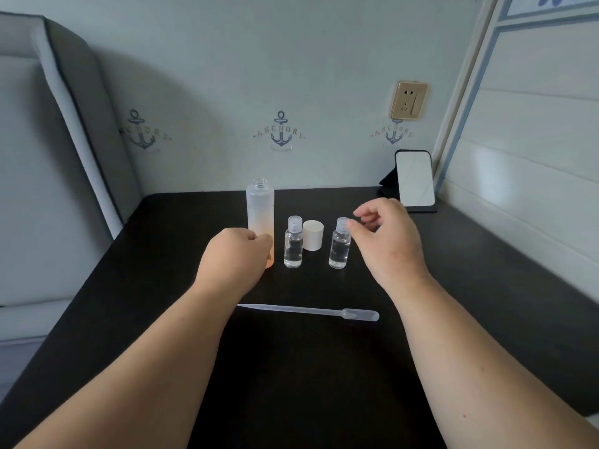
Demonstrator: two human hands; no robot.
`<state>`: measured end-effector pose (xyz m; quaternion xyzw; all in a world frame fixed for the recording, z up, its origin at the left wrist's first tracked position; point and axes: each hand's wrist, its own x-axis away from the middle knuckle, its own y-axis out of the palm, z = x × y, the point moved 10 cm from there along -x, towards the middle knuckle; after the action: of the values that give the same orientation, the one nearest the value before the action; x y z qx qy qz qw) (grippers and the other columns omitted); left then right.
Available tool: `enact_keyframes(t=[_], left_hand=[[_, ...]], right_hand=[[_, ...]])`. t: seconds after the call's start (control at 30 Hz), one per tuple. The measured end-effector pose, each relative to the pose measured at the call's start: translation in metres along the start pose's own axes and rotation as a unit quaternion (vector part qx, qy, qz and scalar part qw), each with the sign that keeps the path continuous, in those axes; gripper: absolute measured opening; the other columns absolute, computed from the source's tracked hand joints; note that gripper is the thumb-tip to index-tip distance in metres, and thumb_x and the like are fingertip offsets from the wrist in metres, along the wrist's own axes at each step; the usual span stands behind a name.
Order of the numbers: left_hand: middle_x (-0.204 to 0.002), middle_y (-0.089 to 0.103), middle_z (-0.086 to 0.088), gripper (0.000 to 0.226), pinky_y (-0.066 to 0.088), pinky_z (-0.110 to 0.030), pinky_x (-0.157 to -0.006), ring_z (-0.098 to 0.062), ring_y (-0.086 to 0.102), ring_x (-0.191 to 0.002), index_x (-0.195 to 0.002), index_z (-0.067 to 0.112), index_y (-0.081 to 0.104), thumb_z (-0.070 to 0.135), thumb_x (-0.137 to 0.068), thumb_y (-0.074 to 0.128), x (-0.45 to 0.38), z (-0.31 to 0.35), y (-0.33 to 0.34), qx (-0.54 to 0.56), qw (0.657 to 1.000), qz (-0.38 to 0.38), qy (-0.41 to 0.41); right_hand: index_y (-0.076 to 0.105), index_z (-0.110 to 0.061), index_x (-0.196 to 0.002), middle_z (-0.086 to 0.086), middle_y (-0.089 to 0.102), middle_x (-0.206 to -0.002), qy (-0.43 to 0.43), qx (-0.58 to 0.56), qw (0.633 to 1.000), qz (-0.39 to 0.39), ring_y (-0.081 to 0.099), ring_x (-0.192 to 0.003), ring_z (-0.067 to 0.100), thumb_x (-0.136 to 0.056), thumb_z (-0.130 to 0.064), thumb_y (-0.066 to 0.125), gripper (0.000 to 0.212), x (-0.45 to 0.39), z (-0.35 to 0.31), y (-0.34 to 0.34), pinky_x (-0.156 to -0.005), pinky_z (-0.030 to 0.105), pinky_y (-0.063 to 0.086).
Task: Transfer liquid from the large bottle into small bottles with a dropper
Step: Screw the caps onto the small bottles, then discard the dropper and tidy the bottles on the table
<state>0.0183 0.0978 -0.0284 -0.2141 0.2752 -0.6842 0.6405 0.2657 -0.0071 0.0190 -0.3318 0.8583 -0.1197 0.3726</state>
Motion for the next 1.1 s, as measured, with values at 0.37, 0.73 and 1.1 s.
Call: enact_keyframes(t=[0.37,0.73,1.1], left_hand=[[-0.054,0.062,0.002,0.027,0.047,-0.028,-0.055,-0.012,0.057,-0.052,-0.078,0.017,0.072,0.028,-0.099,0.06,0.046,-0.032,-0.047,0.081,0.995,-0.059,0.016],[-0.062,0.068,0.005,0.027,0.048,-0.028,-0.059,-0.009,0.06,-0.054,-0.083,0.022,0.075,0.036,-0.1,0.059,0.056,-0.064,-0.032,0.16,0.984,-0.077,-0.031],[-0.087,0.074,0.011,0.016,0.056,-0.024,-0.057,-0.011,0.071,-0.07,-0.087,0.043,0.073,0.036,-0.097,0.062,0.049,-0.081,-0.026,0.151,0.984,-0.08,-0.047]], right_hand=[[0.07,-0.036,-0.075,-0.015,0.066,-0.081,0.062,0.114,0.944,-0.304,0.063,-0.077,0.003,-0.082,-0.041,0.079,0.013,0.082,0.002,0.053,-0.064,0.02,0.045],[0.068,-0.034,-0.077,-0.011,0.061,-0.088,0.058,0.145,0.933,-0.323,0.059,-0.078,0.006,-0.087,-0.033,0.076,0.013,0.09,0.015,0.056,-0.065,0.022,0.041],[0.066,-0.038,-0.085,-0.022,0.069,-0.082,0.122,0.082,0.923,-0.355,0.061,-0.08,-0.007,-0.095,-0.039,0.062,0.011,0.08,0.034,0.059,-0.063,0.019,0.041]])
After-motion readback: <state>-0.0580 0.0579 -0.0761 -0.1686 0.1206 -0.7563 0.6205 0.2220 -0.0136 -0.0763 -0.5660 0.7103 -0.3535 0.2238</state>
